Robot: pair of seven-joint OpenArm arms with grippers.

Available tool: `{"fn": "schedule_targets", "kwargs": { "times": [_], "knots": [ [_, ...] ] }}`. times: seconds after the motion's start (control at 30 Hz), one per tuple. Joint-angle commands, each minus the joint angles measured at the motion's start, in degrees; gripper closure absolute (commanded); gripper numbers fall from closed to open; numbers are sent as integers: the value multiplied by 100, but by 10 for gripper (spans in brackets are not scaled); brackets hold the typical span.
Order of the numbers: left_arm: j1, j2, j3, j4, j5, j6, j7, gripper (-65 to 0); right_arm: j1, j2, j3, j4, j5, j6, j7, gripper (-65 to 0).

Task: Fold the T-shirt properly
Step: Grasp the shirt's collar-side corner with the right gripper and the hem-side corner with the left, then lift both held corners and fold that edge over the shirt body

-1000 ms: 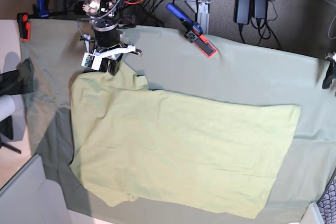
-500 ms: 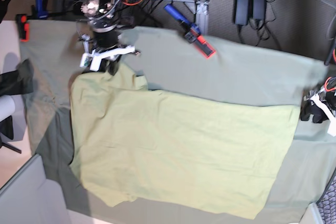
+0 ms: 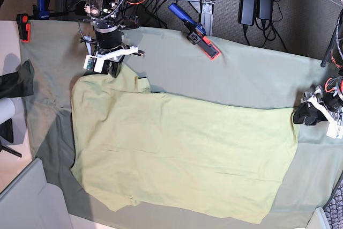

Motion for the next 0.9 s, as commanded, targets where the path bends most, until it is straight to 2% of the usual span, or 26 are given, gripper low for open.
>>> {"fn": "schedule_targets", "kwargs": {
  "times": [0.0,0.23,0.33,0.47,0.67,0.8,0.87],
  "knots": [
    [-46,-136,-92,111,-129,-170,-22,-376,-15,20,2,59,-22,7,-17,0],
    [-48,-195,-157,116,-260,-170,-11,-376,-15,20,0,59,-20,7,-17,0],
    [-46,-190,-155,116,-595,-393,177,-376,-15,22,0,59,-20,7,-17,0],
    [-50,-195,-157,125,-763,-420,210,-376,-15,24,2,59,-20,9,-17,0],
    [-35,-190,-92,173,-662,-444,286,-376,-13,35,0,59,-17,9,-17,0],
    [-35,-79,-59,127,-372,-409,70,-376,-15,33,0,59,-17,11,-17,0],
    [-35,-35,-59,35,-157,-273,-68,-376,-17,33,0,59,-17,11,-20,0]
  ]
}}
